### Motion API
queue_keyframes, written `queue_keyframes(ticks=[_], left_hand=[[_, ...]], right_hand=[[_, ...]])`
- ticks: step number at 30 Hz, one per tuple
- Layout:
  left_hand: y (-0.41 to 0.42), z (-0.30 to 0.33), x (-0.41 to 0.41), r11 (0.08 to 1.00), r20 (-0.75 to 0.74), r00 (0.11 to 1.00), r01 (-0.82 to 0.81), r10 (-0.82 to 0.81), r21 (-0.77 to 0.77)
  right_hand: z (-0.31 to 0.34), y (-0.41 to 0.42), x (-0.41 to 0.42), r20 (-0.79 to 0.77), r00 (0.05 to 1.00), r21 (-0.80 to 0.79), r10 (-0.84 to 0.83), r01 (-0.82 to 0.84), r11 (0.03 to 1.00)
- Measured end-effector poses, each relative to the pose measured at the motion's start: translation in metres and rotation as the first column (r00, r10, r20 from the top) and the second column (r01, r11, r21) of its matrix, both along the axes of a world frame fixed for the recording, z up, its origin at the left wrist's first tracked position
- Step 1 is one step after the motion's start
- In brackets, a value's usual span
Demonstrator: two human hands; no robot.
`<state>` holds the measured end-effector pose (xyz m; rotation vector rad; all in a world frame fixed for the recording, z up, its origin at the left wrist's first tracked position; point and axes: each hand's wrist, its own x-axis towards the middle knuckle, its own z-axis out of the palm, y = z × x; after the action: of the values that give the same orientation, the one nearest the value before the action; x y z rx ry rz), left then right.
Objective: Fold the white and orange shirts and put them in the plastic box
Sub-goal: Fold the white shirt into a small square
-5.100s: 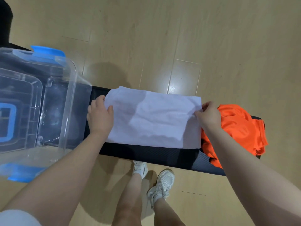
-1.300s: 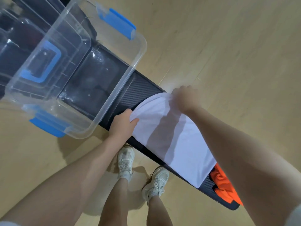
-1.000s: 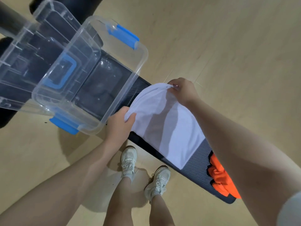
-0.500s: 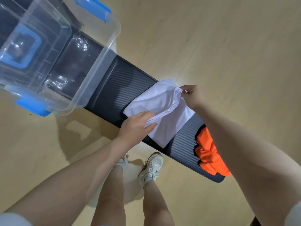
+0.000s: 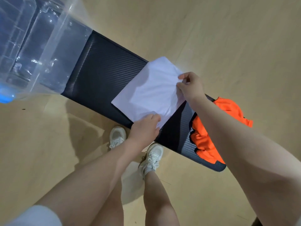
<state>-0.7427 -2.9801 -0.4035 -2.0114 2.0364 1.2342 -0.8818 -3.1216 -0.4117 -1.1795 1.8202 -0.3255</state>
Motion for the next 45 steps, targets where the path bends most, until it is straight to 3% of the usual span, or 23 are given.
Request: queue_keyframes(ticks=[2, 4, 6, 7, 9, 11, 14, 17, 21, 26, 37, 41, 45], left_hand=[[0.003, 0.0, 0.003, 0.999, -0.047, 0.999, 0.002, 0.0, 0.048], [0.004, 0.004, 0.004, 0.993, -0.196, 0.98, -0.014, 0.038, 0.119], [0.004, 0.01, 0.004, 0.982, -0.371, 0.921, -0.054, 0.12, 0.183], [0.003, 0.012, 0.007, 0.987, -0.399, 0.907, -0.081, 0.131, 0.141], [-0.003, 0.008, 0.015, 0.991, -0.291, 0.954, -0.1, 0.071, -0.089], [-0.012, 0.003, 0.029, 0.976, -0.067, 0.998, -0.036, 0.022, -0.216], [-0.018, -0.012, 0.047, 0.989, 0.162, 0.985, 0.081, -0.06, -0.123], [-0.026, -0.024, 0.052, 0.993, 0.281, 0.958, 0.091, -0.066, -0.077], [-0.032, -0.033, 0.056, 0.986, 0.398, 0.917, 0.077, -0.011, -0.15], [-0.03, -0.04, 0.055, 0.99, 0.363, 0.931, 0.014, 0.038, -0.14], [-0.03, -0.042, 0.055, 0.984, 0.372, 0.928, 0.029, 0.039, -0.175], [-0.032, -0.04, 0.056, 0.986, 0.356, 0.934, 0.033, 0.027, -0.163], [-0.035, -0.032, 0.054, 0.998, 0.324, 0.946, 0.007, 0.013, -0.059]], right_hand=[[-0.001, -0.001, -0.001, -0.027, 1.0, -0.047, -0.002, 0.001, 0.999], [0.001, -0.001, 0.001, -0.086, 0.995, -0.097, 0.048, -0.056, 0.994], [0.005, 0.001, 0.001, -0.205, 0.972, -0.176, 0.117, -0.154, 0.972], [0.008, 0.003, 0.0, -0.279, 0.95, -0.23, 0.142, -0.21, 0.95], [0.017, 0.01, -0.001, -0.395, 0.898, -0.362, 0.195, -0.347, 0.865], [0.021, 0.022, 0.005, -0.45, 0.841, -0.452, 0.302, -0.506, 0.735], [0.007, 0.045, 0.026, -0.451, 0.687, -0.445, 0.57, -0.726, 0.524], [-0.017, 0.064, 0.051, -0.436, 0.514, -0.404, 0.739, -0.845, 0.35], [-0.036, 0.068, 0.064, -0.423, 0.52, -0.328, 0.742, -0.851, 0.41], [-0.048, 0.051, 0.062, -0.631, 0.396, -0.283, 0.667, -0.918, 0.277], [-0.051, 0.022, 0.06, -0.624, 0.454, -0.295, 0.636, -0.891, 0.346], [-0.039, -0.004, 0.056, -0.563, 0.563, -0.127, 0.604, -0.782, 0.61], [-0.035, -0.022, 0.029, -0.521, 0.673, -0.01, 0.524, -0.619, 0.785]])
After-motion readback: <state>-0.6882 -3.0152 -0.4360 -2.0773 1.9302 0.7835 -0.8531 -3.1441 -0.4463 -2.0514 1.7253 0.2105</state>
